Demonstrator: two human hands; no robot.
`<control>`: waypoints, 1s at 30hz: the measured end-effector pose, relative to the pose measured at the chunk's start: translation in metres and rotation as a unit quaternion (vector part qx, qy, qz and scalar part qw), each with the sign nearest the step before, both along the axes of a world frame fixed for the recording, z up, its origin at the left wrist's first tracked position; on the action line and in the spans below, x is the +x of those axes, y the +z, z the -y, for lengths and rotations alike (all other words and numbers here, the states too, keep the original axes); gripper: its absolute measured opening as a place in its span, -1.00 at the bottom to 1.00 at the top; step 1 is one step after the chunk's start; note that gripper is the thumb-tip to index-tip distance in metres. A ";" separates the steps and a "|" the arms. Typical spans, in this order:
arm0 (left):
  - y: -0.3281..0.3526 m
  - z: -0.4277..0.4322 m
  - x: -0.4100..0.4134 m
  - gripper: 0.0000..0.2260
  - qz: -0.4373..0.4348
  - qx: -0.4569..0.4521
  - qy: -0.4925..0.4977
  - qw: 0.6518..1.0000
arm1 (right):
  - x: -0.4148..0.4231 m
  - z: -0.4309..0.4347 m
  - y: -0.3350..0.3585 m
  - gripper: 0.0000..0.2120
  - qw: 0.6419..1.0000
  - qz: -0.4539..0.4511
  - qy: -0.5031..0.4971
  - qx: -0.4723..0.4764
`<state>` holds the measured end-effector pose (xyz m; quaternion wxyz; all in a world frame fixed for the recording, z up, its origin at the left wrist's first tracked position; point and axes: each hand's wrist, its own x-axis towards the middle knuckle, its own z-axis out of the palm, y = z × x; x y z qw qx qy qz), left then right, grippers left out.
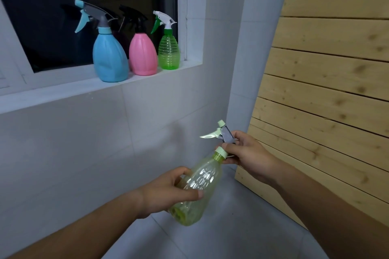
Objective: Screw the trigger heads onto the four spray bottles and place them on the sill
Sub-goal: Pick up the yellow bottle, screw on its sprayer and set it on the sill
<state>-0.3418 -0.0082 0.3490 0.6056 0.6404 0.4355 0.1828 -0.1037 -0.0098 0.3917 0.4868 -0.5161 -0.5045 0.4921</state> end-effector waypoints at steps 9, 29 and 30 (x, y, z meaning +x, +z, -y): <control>0.002 0.003 0.005 -0.60 0.009 0.002 0.017 1.000 | 0.001 -0.002 -0.003 -0.76 0.999 0.013 0.029 0.015; 0.003 0.003 0.005 -0.69 -0.022 0.056 0.002 0.998 | -0.004 -0.005 -0.010 -0.75 0.997 0.054 0.042 0.020; 0.003 0.003 0.005 -0.69 -0.022 0.056 -0.001 0.998 | -0.006 -0.005 -0.011 -0.74 0.996 0.079 0.024 0.024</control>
